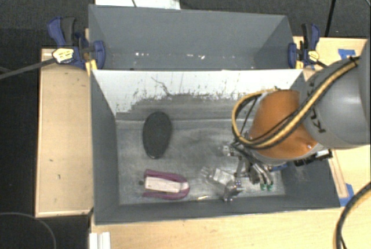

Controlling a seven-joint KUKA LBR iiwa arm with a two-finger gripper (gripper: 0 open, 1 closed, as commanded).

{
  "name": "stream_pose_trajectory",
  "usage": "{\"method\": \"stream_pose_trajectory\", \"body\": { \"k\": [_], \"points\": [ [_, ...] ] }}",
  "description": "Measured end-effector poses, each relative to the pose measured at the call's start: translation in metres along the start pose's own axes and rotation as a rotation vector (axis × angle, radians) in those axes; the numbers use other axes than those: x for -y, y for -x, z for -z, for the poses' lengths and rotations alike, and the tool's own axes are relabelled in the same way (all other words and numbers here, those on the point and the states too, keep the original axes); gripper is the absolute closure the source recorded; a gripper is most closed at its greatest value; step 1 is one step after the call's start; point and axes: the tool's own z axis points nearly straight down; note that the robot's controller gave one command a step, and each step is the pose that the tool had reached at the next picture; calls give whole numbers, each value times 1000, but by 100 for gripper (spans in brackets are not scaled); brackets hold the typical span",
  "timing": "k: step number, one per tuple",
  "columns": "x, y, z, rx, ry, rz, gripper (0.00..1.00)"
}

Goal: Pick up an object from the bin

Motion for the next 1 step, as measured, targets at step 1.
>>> {"method": "stream_pose_trajectory", "body": {
  "k": [1],
  "points": [
    [-28,-1,0,-3,0,27,0]
  ]
}}
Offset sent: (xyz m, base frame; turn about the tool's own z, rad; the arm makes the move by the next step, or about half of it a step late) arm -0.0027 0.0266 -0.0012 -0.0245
